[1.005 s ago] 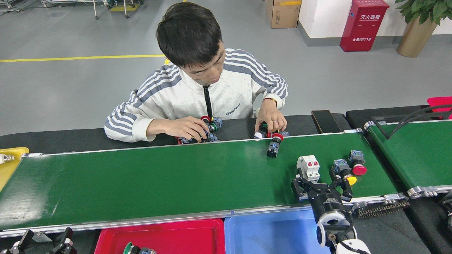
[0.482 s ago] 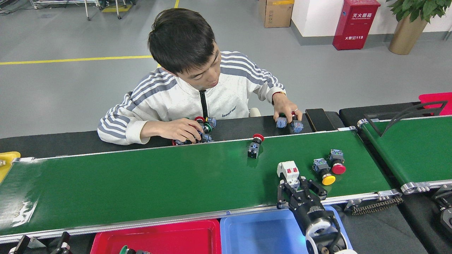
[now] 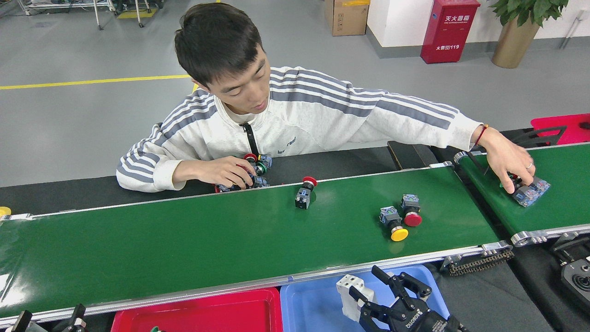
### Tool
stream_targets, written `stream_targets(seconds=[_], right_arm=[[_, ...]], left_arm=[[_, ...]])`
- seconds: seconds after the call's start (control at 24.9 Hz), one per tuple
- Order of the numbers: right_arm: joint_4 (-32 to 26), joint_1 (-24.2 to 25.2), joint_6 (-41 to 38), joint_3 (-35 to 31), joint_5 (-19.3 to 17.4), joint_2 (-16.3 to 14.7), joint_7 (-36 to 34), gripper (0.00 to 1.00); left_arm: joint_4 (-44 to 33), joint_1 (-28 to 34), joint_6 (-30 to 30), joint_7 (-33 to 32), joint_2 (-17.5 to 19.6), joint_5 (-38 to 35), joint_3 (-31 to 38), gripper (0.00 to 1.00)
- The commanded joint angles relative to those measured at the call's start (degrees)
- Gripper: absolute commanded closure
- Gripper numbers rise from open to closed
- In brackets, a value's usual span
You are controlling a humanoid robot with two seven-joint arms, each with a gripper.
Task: Pick switch part from conveyor to tray
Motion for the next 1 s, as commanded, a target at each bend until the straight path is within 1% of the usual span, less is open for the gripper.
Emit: stream_targets(seconds=[0.0,0.04,0.08,0.12,0.2,0.24,0.28,0.36,0.4,0.48,0.56,0.64,0.68,0.8,0.96], right_arm=[[-0.62,-0.35,5.47,-1.77,-0.18,3.03,0.04,0.06],[-0.62,-0.35,11.44,-1.95,0.17,4.97,0.04,0.08],[0.17,-0.35,19.07,-1.86,0.61,5.67,0.13,0.08],[0.97,-0.44,23.92,-1.6,1.05,5.76,0.13,0.08],[1.85,-0.62,34.82,1.83,4.91,6.11,0.13,0.08],[2.11,-1.14,39.04,4.55,6.32,5.93,0.13,0.08],[2.37,-1.85,41.5,6.05,6.5,5.84,0.22,0.08],[3.43,-6.15,43.17,8.16,6.76,5.58,1.71,0.08],[3.96,-7.38,43.17,8.68,6.94,5.84,3.2,0.08],[5.54,-10.28,43.88,11.76,7.82,6.28,6.46,0.08],[7.56,-12.22,45.55,14.4,9.49,6.64,6.9,0.08],[10.28,-13.45,48.27,16.86,10.98,7.95,7.25,0.08],[11.07,-14.33,49.41,17.56,11.24,8.57,7.95,0.08],[12.74,-16.17,50.64,18.0,11.24,9.45,9.18,0.08],[18.45,-20.48,50.73,17.91,11.07,11.91,9.09,0.07]], left_arm=[[-2.01,-0.84,-0.25,0.3,0.37,-0.25,-1.18,0.0],[-2.54,-1.72,-0.07,0.22,0.55,-0.34,-3.03,0.0],[-3.15,-4.0,0.28,0.22,0.72,-0.42,-6.45,0.0],[-3.5,-5.41,0.37,0.13,0.9,-0.51,-8.74,0.0],[-3.68,-9.19,0.54,-0.05,0.99,-1.48,-14.01,0.0],[-3.59,-11.21,0.63,-0.22,0.9,-3.32,-16.65,0.0],[-3.42,-12.97,0.89,-0.49,0.72,-5.26,-18.85,0.0],[-1.49,-18.06,1.33,-1.8,-0.42,-10.61,-24.55,0.0],[0.19,-19.91,1.33,-2.42,-1.56,-11.94,-26.67,0.0],[6.34,-25.54,1.33,-4.09,-6.05,-14.92,-30.71,0.0],[13.11,-29.49,1.33,-5.15,-9.12,-17.39,-31.33,0.0],[20.84,-34.06,1.51,-5.15,-12.29,-19.85,-31.07,0.0],[23.47,-36.08,1.95,-5.15,-13.51,-20.2,-30.89,0.0],[27.61,-39.69,3.27,-5.15,-14.04,-20.29,-30.89,0.0],[36.48,-45.66,5.38,-5.23,-14.04,-20.29,-30.8,0.0]])
